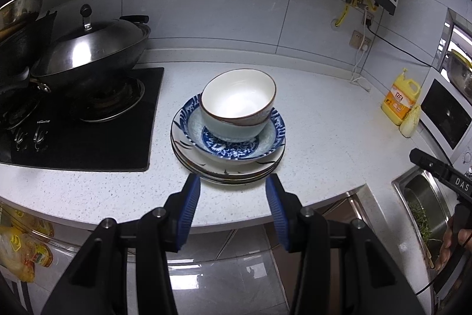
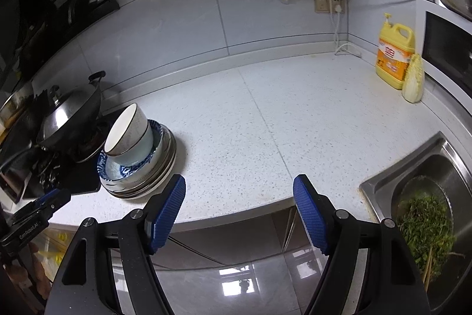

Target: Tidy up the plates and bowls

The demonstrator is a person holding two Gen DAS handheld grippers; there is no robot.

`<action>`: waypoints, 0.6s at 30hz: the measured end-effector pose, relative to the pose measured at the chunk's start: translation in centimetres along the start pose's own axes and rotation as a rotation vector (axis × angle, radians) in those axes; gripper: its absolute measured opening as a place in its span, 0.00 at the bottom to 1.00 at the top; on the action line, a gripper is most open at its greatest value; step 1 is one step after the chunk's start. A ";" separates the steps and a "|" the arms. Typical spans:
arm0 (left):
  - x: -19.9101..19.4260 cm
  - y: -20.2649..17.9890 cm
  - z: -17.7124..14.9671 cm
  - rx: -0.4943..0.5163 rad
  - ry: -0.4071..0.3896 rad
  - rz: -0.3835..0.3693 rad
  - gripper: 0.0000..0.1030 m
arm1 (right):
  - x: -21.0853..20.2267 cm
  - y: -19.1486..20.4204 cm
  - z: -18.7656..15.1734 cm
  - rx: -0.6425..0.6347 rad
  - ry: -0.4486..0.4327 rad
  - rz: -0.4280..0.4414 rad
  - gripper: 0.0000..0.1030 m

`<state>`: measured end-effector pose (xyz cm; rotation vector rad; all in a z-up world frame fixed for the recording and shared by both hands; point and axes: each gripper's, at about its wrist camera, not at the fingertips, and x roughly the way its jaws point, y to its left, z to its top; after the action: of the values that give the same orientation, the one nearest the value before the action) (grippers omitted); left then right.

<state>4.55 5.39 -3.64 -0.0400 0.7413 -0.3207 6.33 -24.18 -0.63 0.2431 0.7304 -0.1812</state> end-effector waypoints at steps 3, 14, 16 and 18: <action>-0.3 0.2 -0.1 -0.008 -0.005 0.021 0.43 | 0.5 0.2 0.2 -0.011 0.002 0.023 0.69; -0.9 -0.6 0.0 -0.021 -0.012 0.035 0.43 | 1.0 -0.4 0.6 -0.045 0.016 0.054 0.69; -1.0 -0.6 0.1 -0.023 -0.014 0.037 0.43 | 1.1 -0.6 0.6 -0.045 0.020 0.061 0.69; -1.0 -0.7 0.2 -0.028 -0.015 0.034 0.43 | 1.1 -0.8 0.7 -0.045 0.020 0.066 0.69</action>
<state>3.75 5.00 -2.71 -0.0564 0.7308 -0.2769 7.35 -25.25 -1.00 0.2260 0.7443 -0.1001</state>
